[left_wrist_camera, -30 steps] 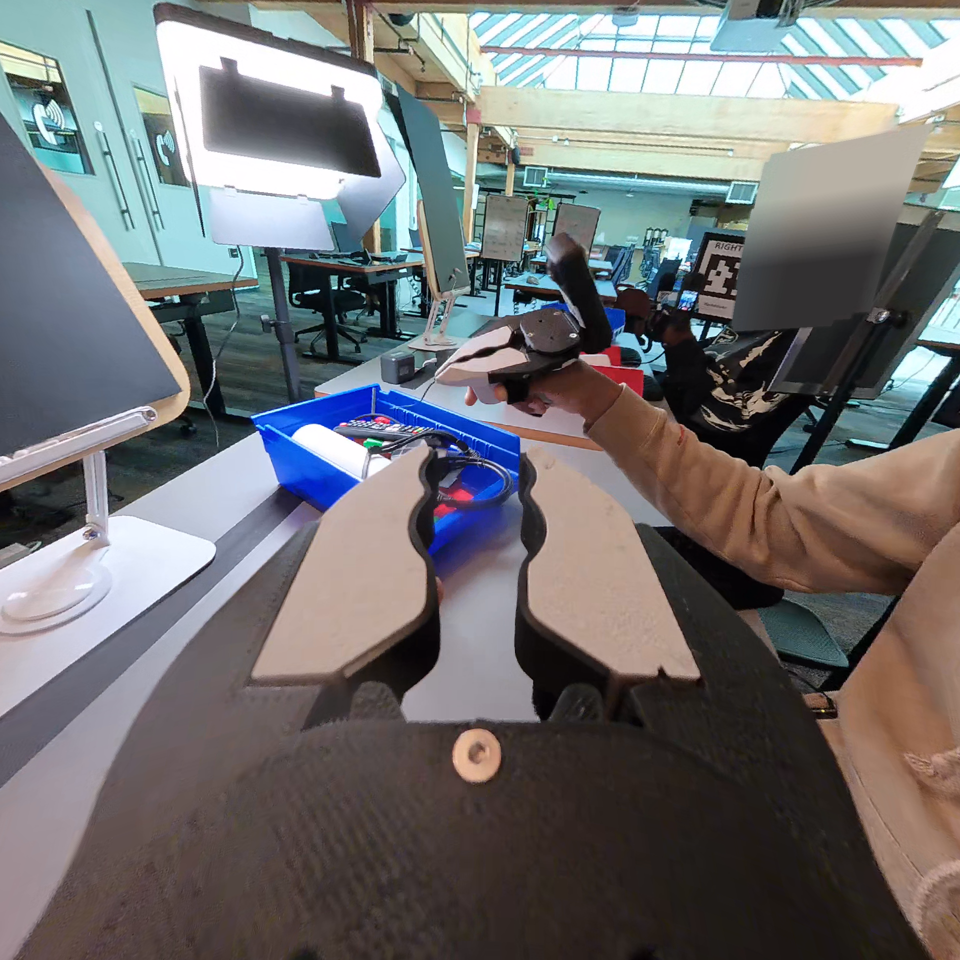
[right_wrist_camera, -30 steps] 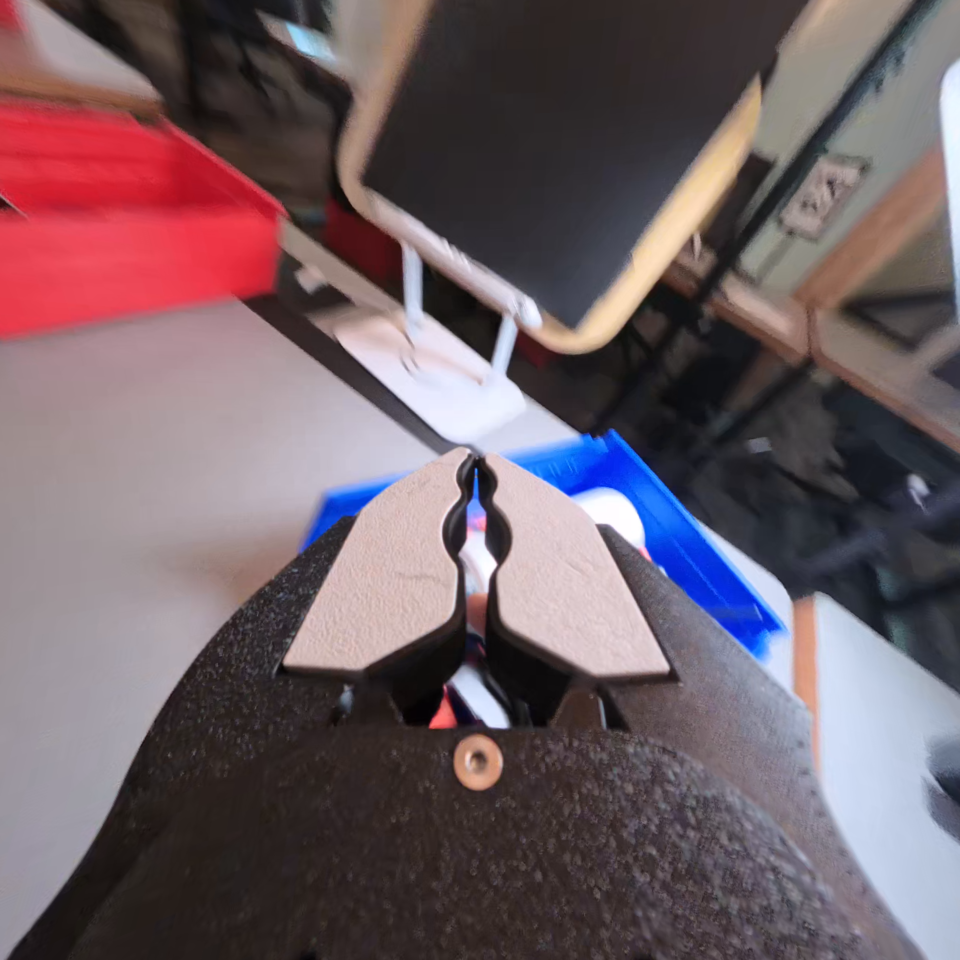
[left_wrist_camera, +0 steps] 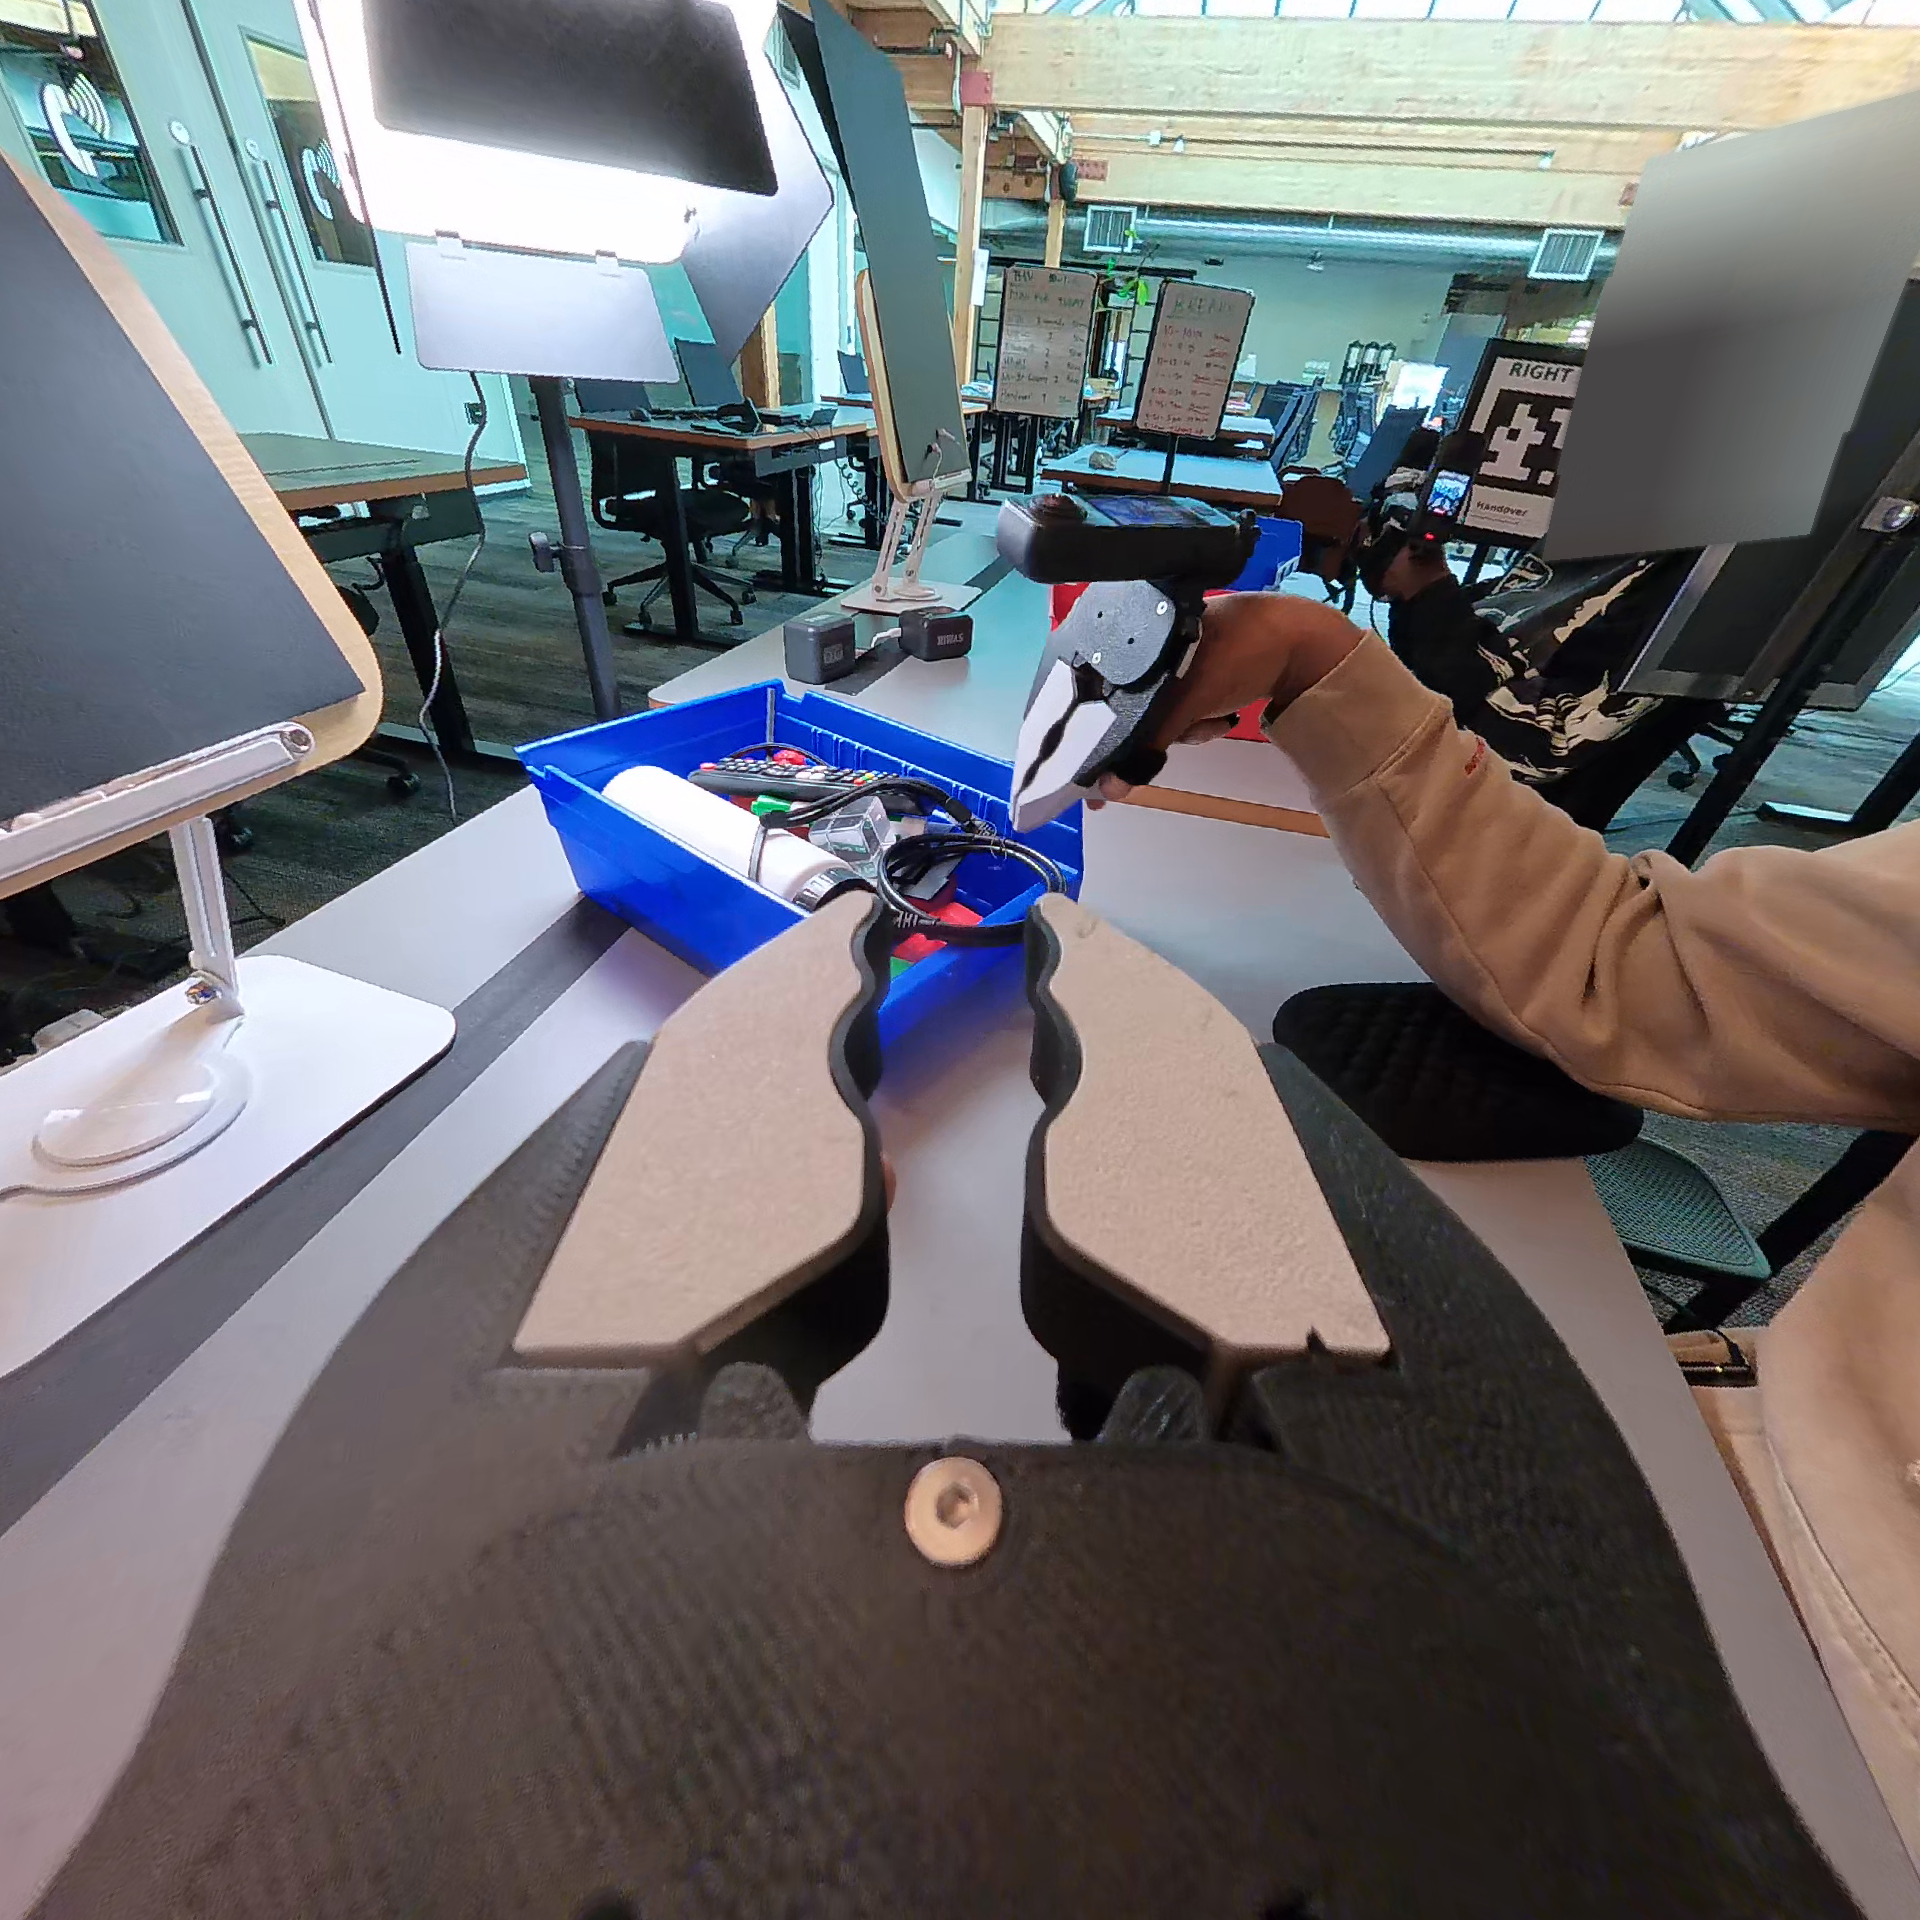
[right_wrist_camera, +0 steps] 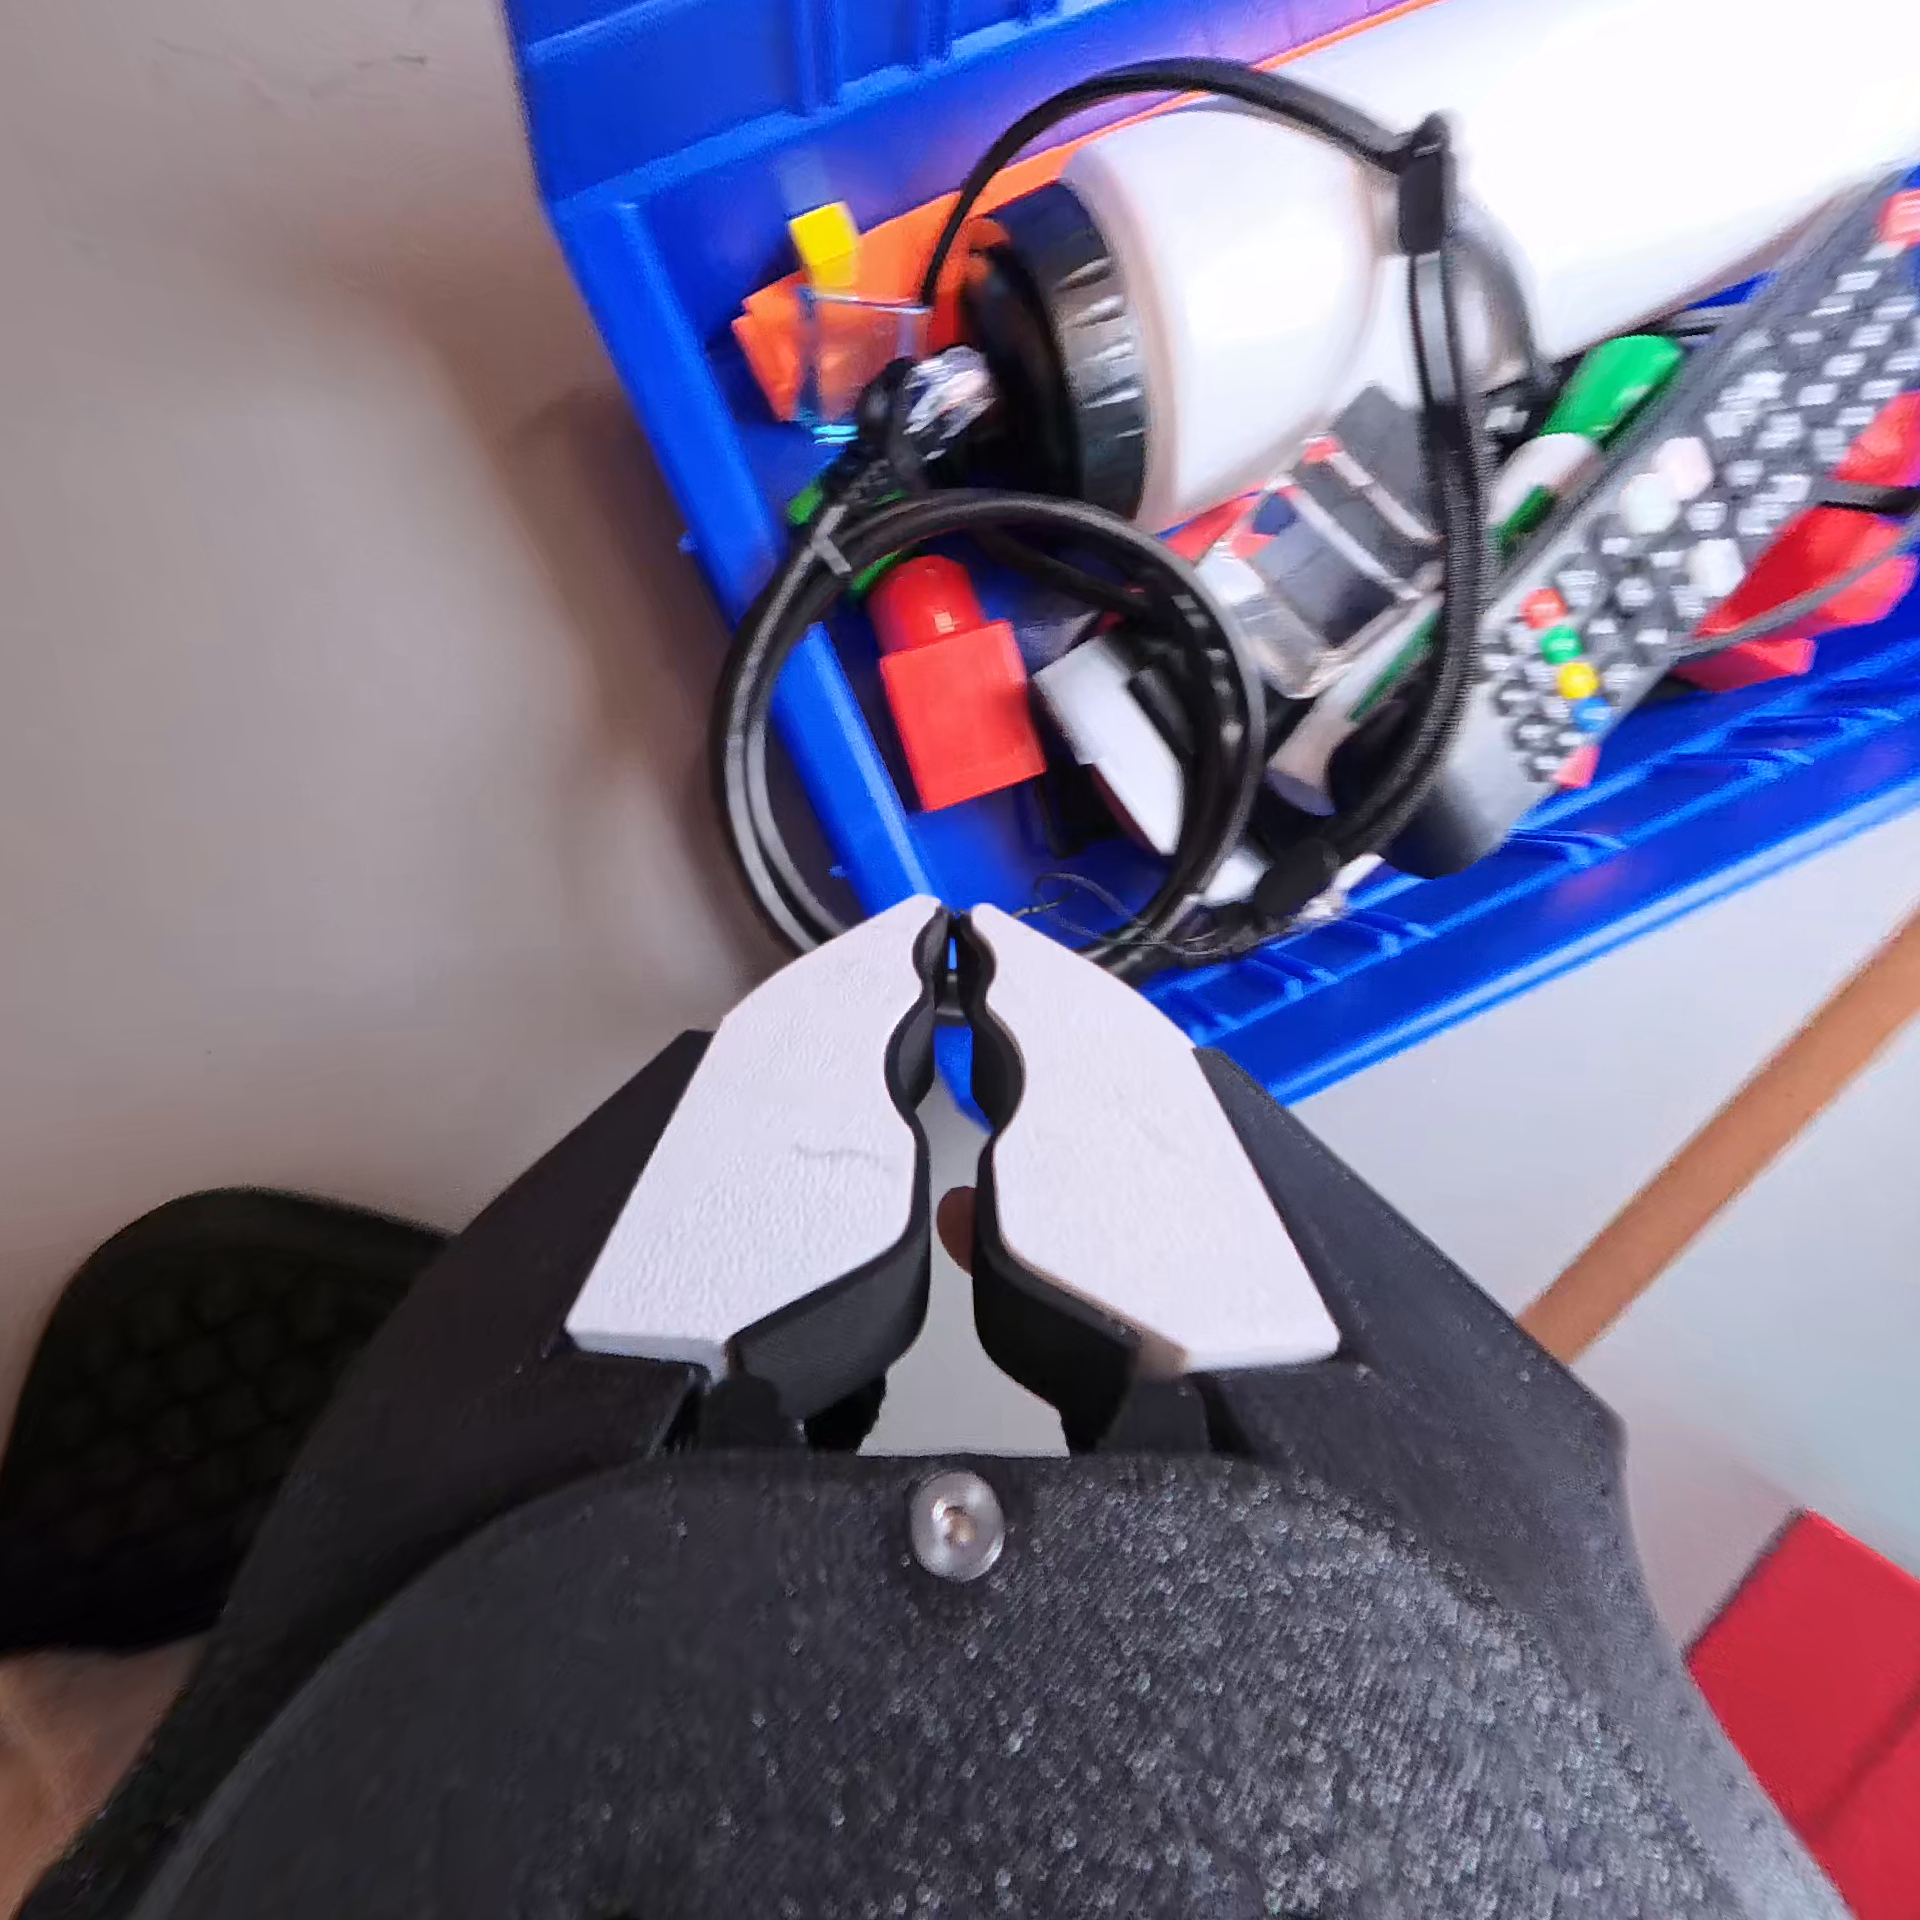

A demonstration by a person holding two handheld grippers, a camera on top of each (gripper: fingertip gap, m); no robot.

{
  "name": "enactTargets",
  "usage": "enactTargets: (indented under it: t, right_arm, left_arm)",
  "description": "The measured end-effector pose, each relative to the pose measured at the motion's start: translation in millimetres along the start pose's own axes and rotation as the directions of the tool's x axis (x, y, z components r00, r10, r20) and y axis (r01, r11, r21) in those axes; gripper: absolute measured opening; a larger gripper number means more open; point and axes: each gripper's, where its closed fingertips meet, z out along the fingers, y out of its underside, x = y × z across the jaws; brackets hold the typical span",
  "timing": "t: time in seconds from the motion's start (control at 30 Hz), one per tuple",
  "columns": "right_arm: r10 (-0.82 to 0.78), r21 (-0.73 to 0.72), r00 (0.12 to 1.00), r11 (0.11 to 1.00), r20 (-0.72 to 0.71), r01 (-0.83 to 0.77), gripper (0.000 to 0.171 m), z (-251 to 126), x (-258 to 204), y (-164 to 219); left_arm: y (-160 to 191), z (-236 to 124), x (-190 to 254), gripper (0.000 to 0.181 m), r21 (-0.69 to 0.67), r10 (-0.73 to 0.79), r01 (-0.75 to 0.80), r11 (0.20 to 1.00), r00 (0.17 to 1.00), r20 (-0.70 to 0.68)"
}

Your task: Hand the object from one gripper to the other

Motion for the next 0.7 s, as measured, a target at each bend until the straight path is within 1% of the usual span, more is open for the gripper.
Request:
enactTargets:
  t: [0.03, 0.07, 0.1, 0.13, 0.17, 0.23, 0.3, 0.33, 0.37, 0.43, 0.5, 0.53, 0.57, 0.6, 0.63, 0.67, 0.7]
  right_arm:
    - [0.01, 0.003, 0.998, 1.0, -0.059, -0.01, 0.001, 1, 9, -3]
    - [0.018, -0.001, 0.995, 1.0, -0.103, -0.019, 0.001, 3, 16, -4]
    - [0.018, -0.008, 0.993, 1.0, -0.114, -0.019, 0.001, 6, 17, -5]
    - [0.009, 0.003, 0.994, 1.0, -0.11, -0.009, 0.007, 8, 15, -9]
    - [-0.008, 0.012, 0.991, 1.0, -0.132, 0.01, 0.016, 8, 16, -12]
    - [-0.019, 0.032, 0.984, 0.999, -0.177, 0.025, 0.026, 3, 20, -17]
    - [0.01, 0.17, 0.969, 0.985, -0.246, 0.033, 0.036, -14, 29, -39]
    - [0.03, 0.276, 0.958, 0.96, -0.287, 0.053, 0.041, -29, 33, -55]
    - [0.062, 0.392, 0.949, 0.917, -0.308, 0.068, 0.041, -45, 34, -72]
    - [0.077, 0.601, 0.96, 0.793, -0.269, 0.104, 0.04, -74, 18, -105]
    - [0.061, 0.728, 0.978, 0.677, -0.201, 0.107, 0.041, -92, -4, -129]
    - [0.047, 0.765, 0.986, 0.637, -0.161, 0.095, 0.044, -95, -16, -138]
    - [0.031, 0.784, 0.992, 0.615, -0.124, 0.079, 0.047, -93, -26, -145]
    - [0.007, 0.791, 0.995, 0.608, -0.1, 0.075, 0.046, -88, -36, -151]
    - [-0.01, 0.799, 0.994, 0.595, -0.105, 0.091, 0.031, -83, -44, -155]
    - [-0.026, 0.811, 0.992, 0.574, -0.121, 0.114, 0.0, -79, -50, -160]
    - [-0.071, 0.817, 0.992, 0.562, -0.109, 0.13, 0.0, -72, -63, -164]
  left_arm:
    - [1, 0, -1, 0.024, -0.002, -0.001, 0.001, 1.0, 1.0, 0.0]
    - [2, 1, -1, 0.024, -0.004, -0.003, 0.003, 1.0, 1.0, 0.0]
    - [2, 1, -1, 0.024, -0.007, -0.003, 0.003, 1.0, 1.0, 0.001]
    - [3, 1, -2, 0.024, -0.01, -0.002, 0.002, 1.0, 1.0, 0.002]
    - [3, 1, -2, 0.024, -0.011, 0.001, -0.001, 1.0, 1.0, 0.005]
    - [1, -2, -5, 0.024, -0.006, 0.009, -0.009, 1.0, 1.0, 0.018]
    - [-4, -7, -10, 0.024, 0.012, 0.007, -0.008, 1.0, 0.999, 0.04]
    - [-7, -10, -13, 0.024, 0.022, 0.003, -0.004, 1.0, 0.998, 0.057]
    - [-10, -15, -18, 0.023, 0.035, -0.001, -0.001, 0.999, 0.997, 0.078]
    - [-17, -25, -28, 0.023, 0.062, -0.012, 0.004, 0.998, 0.992, 0.125]
    - [-22, -39, -43, 0.022, 0.075, -0.016, 0.001, 0.997, 0.98, 0.2]
    - [-25, -47, -52, 0.022, 0.078, -0.015, -0.004, 0.997, 0.969, 0.245]
    - [-27, -57, -61, 0.022, 0.084, -0.016, -0.008, 0.996, 0.958, 0.286]
    - [-30, -68, -70, 0.022, 0.093, -0.024, -0.006, 0.996, 0.946, 0.322]
    - [-32, -79, -78, 0.022, 0.103, -0.038, 0.001, 0.995, 0.935, 0.353]
    - [-34, -91, -88, 0.022, 0.109, -0.053, 0.012, 0.994, 0.922, 0.382]
    - [-33, -103, -98, 0.022, 0.106, -0.066, 0.025, 0.994, 0.91, 0.41]
